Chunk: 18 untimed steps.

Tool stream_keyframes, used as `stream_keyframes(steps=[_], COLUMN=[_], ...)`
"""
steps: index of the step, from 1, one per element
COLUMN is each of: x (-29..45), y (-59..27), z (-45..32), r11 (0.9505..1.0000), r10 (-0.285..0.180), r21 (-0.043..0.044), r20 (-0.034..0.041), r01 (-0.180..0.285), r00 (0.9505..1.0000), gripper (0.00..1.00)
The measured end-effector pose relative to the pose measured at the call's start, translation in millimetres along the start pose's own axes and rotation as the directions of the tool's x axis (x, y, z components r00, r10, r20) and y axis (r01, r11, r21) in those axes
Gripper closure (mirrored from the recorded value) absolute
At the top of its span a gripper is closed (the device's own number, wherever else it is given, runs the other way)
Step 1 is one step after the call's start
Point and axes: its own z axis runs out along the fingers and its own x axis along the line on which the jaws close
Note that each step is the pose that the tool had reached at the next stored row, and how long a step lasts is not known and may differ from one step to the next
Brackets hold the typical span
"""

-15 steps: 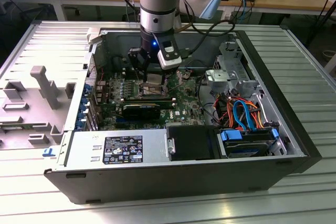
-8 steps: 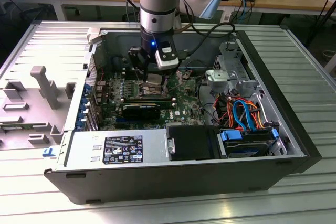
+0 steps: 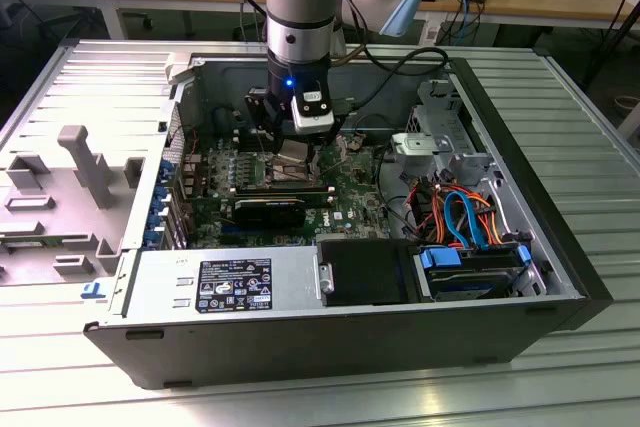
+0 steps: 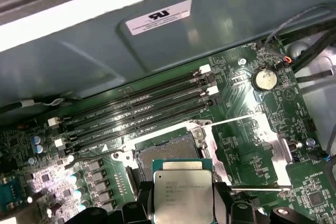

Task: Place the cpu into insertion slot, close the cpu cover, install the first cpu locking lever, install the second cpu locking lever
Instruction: 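Place the cpu into insertion slot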

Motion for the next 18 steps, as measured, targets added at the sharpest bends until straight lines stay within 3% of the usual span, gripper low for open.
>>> stream_keyframes(steps=[8, 18], x=[0.0, 0.0], y=[0.0, 0.0], z=[0.8, 1.8], r11=[0.9974, 0.9868], r10=[0.072, 0.162], r21=[-0.0011, -0.0026], r20=[0.0006, 0.0012], r01=[-0.072, -0.162], r00=[0.9974, 0.9868], gripper=[0.46, 0.46])
